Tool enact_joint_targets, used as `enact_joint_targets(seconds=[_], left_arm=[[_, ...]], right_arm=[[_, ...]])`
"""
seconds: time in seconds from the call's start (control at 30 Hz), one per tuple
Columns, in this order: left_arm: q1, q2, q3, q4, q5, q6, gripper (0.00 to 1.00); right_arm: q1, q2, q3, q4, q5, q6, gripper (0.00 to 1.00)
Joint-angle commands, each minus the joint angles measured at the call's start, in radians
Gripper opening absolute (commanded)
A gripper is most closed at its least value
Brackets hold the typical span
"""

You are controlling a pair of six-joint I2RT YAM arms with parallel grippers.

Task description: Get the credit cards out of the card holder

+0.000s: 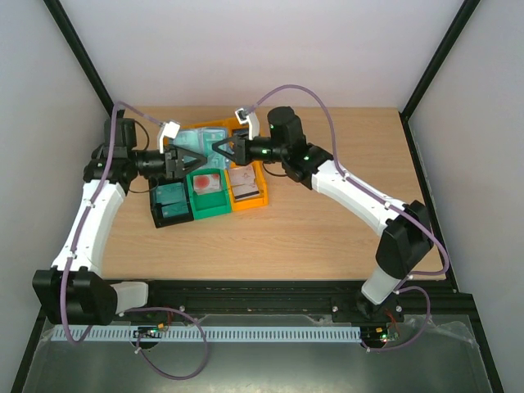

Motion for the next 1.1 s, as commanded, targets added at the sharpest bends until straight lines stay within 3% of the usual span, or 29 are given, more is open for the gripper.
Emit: enact_joint_targets(seconds=[0.0,0.33,0.53,0.6,0.67,0.73,0.87,0.93,1.07], left_arm=[[-0.014,0.030,0.006,-0.039,-0.055,0.008,0.42],[0.003,0.015,0.015,-0.015,-0.071,-0.016,0.46],[-0.030,-0.002,-0.027,0.146,0.113,-0.230,0.47],[-0.050,-0.002,-0.003,0.140,0.117,-0.227,0.40],[-0.058,-0.004,0.011,0.131,0.109,-0.227,0.23],[-0.061,-0.005,0.017,0.128,0.129,-0.230,0.16],[-0.074,-0.001,0.024,0.130,0.146,-0.229,0.13],[-0.079,0.005,0.034,0.129,0.138,-0.231,0.04],[-0.080,0.008,0.062,0.125,0.131,-0.227,0.02]], right_arm=[[0.011,-0.011,0.080,0.109,-0.076,0.028,0.02],[0.014,-0.045,0.045,0.245,-0.197,0.080,0.02],[0.034,-0.026,0.018,0.386,-0.139,0.202,0.02],[0.042,-0.015,0.018,0.401,-0.119,0.208,0.02],[0.043,-0.008,0.010,0.431,-0.120,0.226,0.02],[0.042,-0.007,0.013,0.439,-0.115,0.225,0.02],[0.044,-0.001,-0.001,0.470,-0.096,0.244,0.02],[0.044,0.006,-0.013,0.505,-0.098,0.277,0.02],[0.043,0.014,-0.021,0.523,-0.110,0.290,0.02]])
